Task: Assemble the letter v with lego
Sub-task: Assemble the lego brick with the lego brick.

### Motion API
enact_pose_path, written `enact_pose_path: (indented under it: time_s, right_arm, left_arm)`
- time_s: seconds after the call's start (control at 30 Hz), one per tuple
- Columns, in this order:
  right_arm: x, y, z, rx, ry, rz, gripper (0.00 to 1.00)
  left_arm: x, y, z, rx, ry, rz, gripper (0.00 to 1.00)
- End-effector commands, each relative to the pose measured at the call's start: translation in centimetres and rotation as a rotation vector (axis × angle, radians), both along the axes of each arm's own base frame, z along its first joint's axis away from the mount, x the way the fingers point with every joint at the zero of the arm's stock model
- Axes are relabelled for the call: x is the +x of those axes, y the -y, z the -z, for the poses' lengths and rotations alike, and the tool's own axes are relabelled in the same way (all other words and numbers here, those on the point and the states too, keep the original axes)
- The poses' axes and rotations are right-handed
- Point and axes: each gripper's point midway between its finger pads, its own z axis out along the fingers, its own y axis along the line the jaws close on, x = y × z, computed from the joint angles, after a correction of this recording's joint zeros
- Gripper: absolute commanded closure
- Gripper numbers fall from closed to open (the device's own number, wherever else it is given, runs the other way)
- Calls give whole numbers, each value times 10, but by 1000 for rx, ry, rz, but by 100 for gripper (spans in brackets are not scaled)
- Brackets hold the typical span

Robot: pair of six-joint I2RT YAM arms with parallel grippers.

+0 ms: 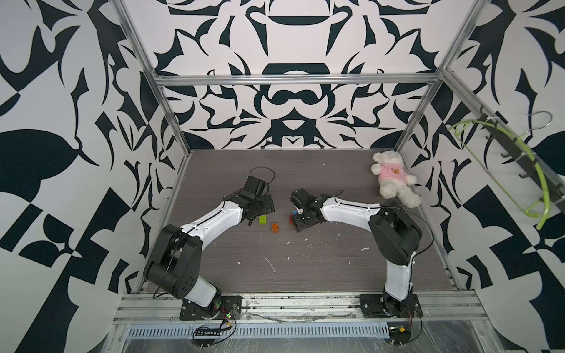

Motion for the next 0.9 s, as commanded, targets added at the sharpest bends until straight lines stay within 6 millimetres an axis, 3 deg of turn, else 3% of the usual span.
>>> enact_pose_path:
  time_s: [0.0, 0.13, 0.27, 0.6, 0.87]
  right_arm:
    - [2, -5, -10, 13, 0, 8, 0]
    - [2, -3, -11, 17, 10, 13, 1]
    - [5, -5, -14, 23, 26, 14, 11]
    - [7, -4, -12, 7, 29, 16, 20]
    - [9, -4, -12, -3, 31, 20, 36]
  left_arm:
    - [-6, -6, 6, 15, -20, 7, 28]
    - [-5, -6, 7, 16, -22, 6, 28]
    - [-4, -6, 7, 13, -23, 6, 28]
    - [-5, -6, 7, 12, -23, 7, 28]
    - [-6, -7, 7, 11, -22, 5, 28]
